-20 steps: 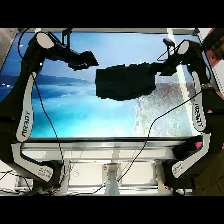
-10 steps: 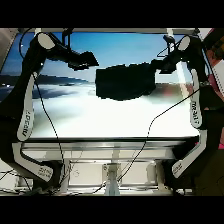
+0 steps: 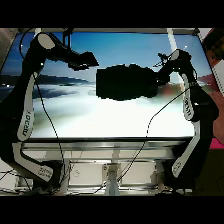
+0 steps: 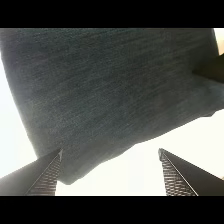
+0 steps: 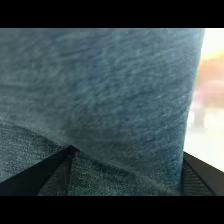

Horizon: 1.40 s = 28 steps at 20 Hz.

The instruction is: Fold the clothes and pants, and hang the long-sleeved shirts on hangers.

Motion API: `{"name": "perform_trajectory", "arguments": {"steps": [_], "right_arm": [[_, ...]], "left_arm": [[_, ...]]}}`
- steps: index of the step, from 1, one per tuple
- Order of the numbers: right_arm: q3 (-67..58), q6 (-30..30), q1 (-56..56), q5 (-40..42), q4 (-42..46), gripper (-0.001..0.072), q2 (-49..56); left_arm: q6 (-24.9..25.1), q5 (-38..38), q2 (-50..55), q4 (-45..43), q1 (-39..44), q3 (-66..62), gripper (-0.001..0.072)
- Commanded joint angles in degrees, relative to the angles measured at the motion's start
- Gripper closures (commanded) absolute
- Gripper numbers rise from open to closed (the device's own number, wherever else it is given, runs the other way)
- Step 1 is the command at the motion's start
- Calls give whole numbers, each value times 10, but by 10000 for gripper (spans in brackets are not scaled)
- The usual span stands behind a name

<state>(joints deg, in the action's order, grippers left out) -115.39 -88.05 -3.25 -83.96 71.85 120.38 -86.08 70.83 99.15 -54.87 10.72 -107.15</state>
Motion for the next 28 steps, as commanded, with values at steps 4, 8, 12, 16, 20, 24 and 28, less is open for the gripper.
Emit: {"name": "perform_trajectory", "arguments": {"steps": [4,8,12,16,20,24,28], "right_arm": [[0,2,-60,-24,-166,29,41],[3,36,-19,-12,-212,29,53],[3,35,43,46,-214,41,65],[0,40,79,81,-233,678,65],[-4,81,78,101,-234,679,32],[-4,82,46,198,-193,679,-56],[-4,70,-11,229,-123,680,-124]], "left_arm": [[0,2,0,0,0,0,16],[0,2,0,0,0,0,16],[0,2,0,0,0,0,16],[0,2,0,0,0,0,16],[3,1,0,0,-1,0,16],[80,-11,-10,0,-25,0,16],[88,-11,-36,0,-69,0,16]]}}
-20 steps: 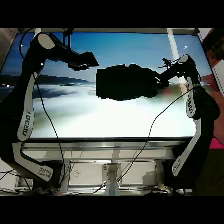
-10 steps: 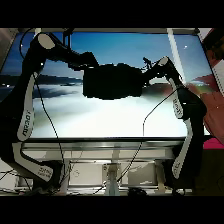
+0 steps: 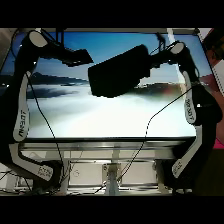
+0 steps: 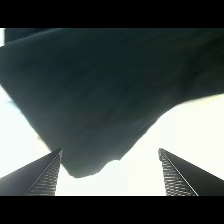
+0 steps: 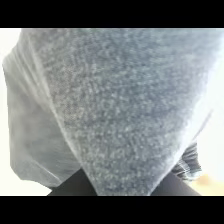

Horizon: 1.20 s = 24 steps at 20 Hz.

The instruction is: Fold the clothes and pants, and hang the long-sleeved shirts on hangers.

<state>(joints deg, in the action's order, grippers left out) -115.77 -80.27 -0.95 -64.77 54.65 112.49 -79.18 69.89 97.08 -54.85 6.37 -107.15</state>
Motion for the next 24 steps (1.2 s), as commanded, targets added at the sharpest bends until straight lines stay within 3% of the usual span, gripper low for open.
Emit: {"name": "perform_trajectory", "arguments": {"steps": [1,5,14,18,24], "right_arm": [[0,-24,-53,32,66,680,-54],[0,-78,-128,-11,119,680,-65],[-1,-84,-191,-116,110,680,-67],[-1,-51,-112,-66,10,680,-67],[-1,-50,139,76,-6,680,-67]], "left_arm": [[39,-2,-24,0,-37,0,16],[68,-2,-64,-1,-85,0,16],[68,42,-104,-1,-165,0,16],[65,58,-123,0,-186,0,16],[66,59,-156,0,-200,0,16]]}}
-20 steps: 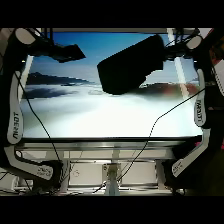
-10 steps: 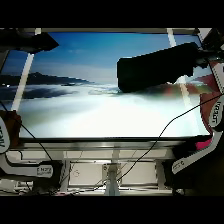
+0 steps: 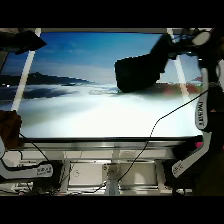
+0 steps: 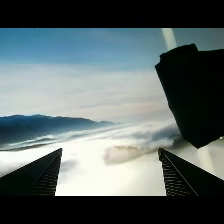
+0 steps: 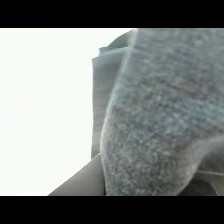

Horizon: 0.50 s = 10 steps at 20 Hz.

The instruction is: Fold the clothes and pants, and hang the long-sleeved shirts on hangers.

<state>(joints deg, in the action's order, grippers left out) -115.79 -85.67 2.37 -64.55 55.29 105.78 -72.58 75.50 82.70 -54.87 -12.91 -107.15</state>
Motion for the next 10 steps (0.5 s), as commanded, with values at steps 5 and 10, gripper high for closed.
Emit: {"name": "perform_trajectory", "arguments": {"steps": [5,10], "right_arm": [[-8,59,239,122,-50,680,-5],[-6,104,214,118,-59,681,-11]], "left_arm": [[0,3,-15,-4,-9,0,16],[0,8,-15,-40,-9,0,16]]}}
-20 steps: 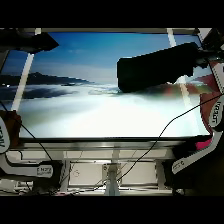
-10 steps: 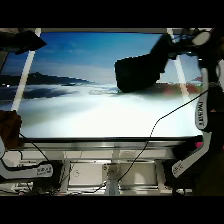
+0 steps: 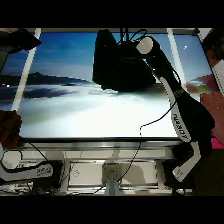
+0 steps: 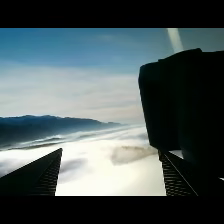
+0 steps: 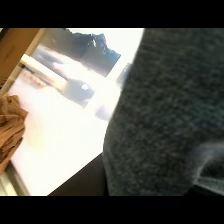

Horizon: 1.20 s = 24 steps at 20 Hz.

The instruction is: Fold the clothes and pants, and hang the long-sleeved shirts on hangers.

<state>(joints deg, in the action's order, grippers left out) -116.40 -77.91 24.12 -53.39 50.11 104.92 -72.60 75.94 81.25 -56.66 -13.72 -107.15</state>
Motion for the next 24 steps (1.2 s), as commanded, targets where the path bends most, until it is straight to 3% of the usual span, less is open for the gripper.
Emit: {"name": "perform_trajectory", "arguments": {"steps": [1,4,7,13,14,15,17,18,24], "right_arm": [[3,27,-23,5,9,681,-2],[29,18,-89,3,35,680,4],[42,-39,-143,-12,35,680,42],[42,-39,-211,-80,61,678,96],[42,-39,-216,-90,65,654,99],[42,-39,-218,-98,76,545,101],[39,-39,-221,-112,110,257,101],[34,-40,-223,-121,134,170,101],[-11,-74,-227,-198,271,146,99]], "left_arm": [[0,5,-1,-28,-1,0,16],[0,12,0,-33,-1,0,16],[0,15,0,-33,-1,0,16],[0,16,0,-33,0,0,16],[-3,16,0,-33,0,0,16],[-7,16,0,-33,0,0,16],[-7,16,0,-33,0,0,16],[-7,16,0,-33,0,0,16],[-7,16,0,-28,1,0,16]]}}
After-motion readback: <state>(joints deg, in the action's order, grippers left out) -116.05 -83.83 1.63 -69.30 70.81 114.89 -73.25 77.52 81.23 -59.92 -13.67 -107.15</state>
